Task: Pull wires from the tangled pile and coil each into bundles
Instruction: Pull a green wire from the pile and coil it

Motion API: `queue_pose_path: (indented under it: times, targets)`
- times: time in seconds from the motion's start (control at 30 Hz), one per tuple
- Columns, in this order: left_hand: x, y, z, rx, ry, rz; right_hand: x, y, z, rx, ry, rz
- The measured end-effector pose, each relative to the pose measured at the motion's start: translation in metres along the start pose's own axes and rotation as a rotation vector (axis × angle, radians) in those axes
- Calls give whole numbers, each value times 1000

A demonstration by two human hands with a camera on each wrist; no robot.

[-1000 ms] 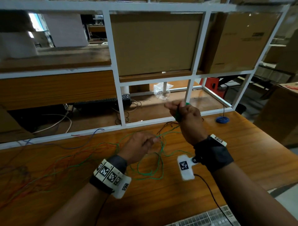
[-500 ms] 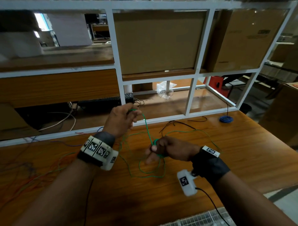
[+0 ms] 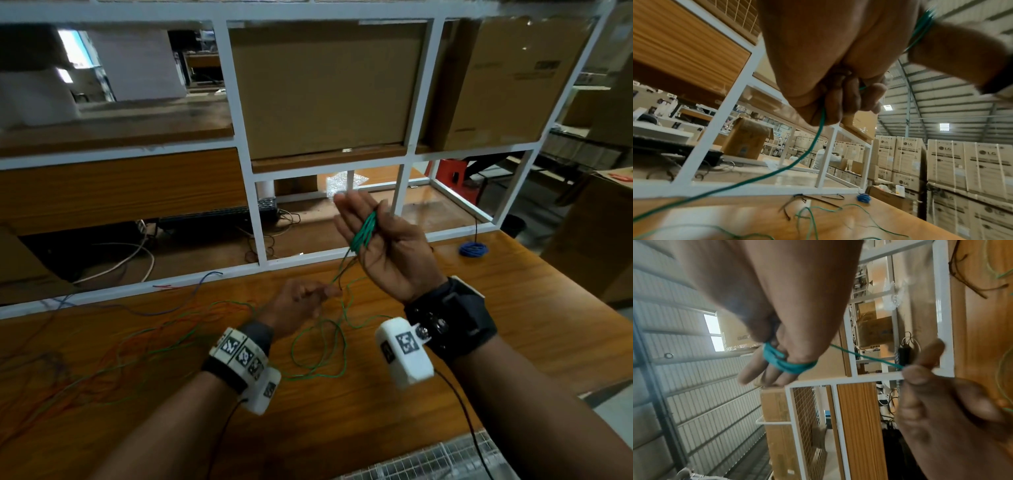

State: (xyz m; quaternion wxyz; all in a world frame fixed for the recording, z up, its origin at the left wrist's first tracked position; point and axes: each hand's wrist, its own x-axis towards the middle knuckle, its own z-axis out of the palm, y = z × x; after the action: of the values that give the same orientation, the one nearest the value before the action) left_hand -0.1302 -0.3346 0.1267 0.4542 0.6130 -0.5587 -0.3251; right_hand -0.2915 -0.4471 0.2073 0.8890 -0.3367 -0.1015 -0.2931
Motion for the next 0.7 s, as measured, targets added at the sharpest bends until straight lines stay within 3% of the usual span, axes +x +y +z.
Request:
queue_pose_path:
  times: [0.1,0.2,0.27,0.37,0.47,0.53,0.7]
  targets:
    - [-17,-10,13,-58,-32,-29,4,-5,-19,-222,285,-201]
    - [-26,-22,8,29,31,-32,2,0,-52,-1056,528,-365]
    - [-29,-23,-5,222,81,25,-3,6,-72,-1584,566,-261]
    - [-33,-2,-30,480,115,125,-15,16,-79,-1926,363,87]
    - [-31,15,-62,504,168,173,-27,16,-58,-1876,140,420]
    - [-26,21,-81,463,193,187,-33,18,-42,-1628,-14,641]
    - [-3,36,-94,295,196,257,-38,34,-14,-995,-343,747]
